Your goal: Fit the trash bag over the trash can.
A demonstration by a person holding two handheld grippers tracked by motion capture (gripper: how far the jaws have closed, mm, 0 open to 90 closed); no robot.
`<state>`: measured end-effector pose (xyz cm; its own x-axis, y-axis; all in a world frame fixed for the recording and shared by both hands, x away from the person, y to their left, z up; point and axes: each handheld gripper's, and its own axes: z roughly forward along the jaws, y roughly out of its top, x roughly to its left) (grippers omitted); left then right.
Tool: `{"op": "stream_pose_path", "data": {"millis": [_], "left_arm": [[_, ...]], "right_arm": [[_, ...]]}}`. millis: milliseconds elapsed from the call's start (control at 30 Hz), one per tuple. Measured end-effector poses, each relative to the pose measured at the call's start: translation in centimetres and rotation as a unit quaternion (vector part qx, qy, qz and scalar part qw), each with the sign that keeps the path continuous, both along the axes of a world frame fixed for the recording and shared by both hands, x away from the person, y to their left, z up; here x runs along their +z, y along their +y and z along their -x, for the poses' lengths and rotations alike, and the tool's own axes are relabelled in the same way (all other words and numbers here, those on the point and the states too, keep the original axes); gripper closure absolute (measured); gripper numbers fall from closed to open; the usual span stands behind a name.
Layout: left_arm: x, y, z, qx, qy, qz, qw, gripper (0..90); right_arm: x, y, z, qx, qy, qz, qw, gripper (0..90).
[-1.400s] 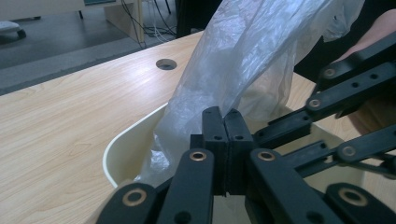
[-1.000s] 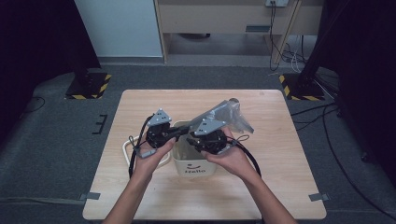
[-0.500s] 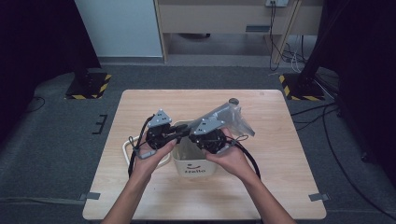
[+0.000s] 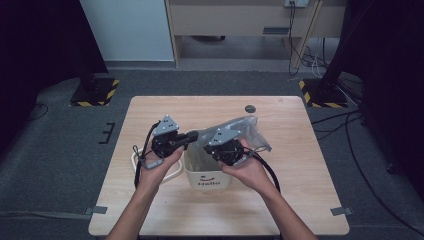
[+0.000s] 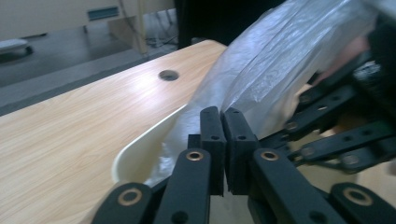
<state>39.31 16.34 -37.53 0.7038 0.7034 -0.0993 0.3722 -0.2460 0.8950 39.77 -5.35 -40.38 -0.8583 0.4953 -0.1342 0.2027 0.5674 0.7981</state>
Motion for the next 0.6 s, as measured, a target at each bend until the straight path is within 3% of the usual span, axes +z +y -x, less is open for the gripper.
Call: {"op": "stream_pose_path", "data": {"millis": [100, 300, 500, 600], "left_arm": [[-0.2, 0.5, -0.2, 0.005, 0.007, 0.007, 0.9999, 89.5], [-0.6, 0.5, 0.0, 0.010, 0.006, -0.005, 0.9999, 90.0], [-0.7, 0.8, 0.0, 0.012, 0.009, 0.004, 0.9999, 90.0], [-0.8, 0.6, 0.2, 0.006, 0.010, 0.002, 0.9999, 90.0]], "right_arm": [[0.1, -0.5, 0.3, 0.000, 0.000, -0.002, 1.0000, 90.0], [0.0, -1.6, 0.3, -0.009, 0.002, -0.005, 0.9999, 90.0], [0.0, -2.5, 0.4, -0.014, 0.006, -0.006, 0.9999, 89.8], [0.0, -2.7, 0.2, -0.019, 0.010, -0.009, 0.9997, 83.0]]}}
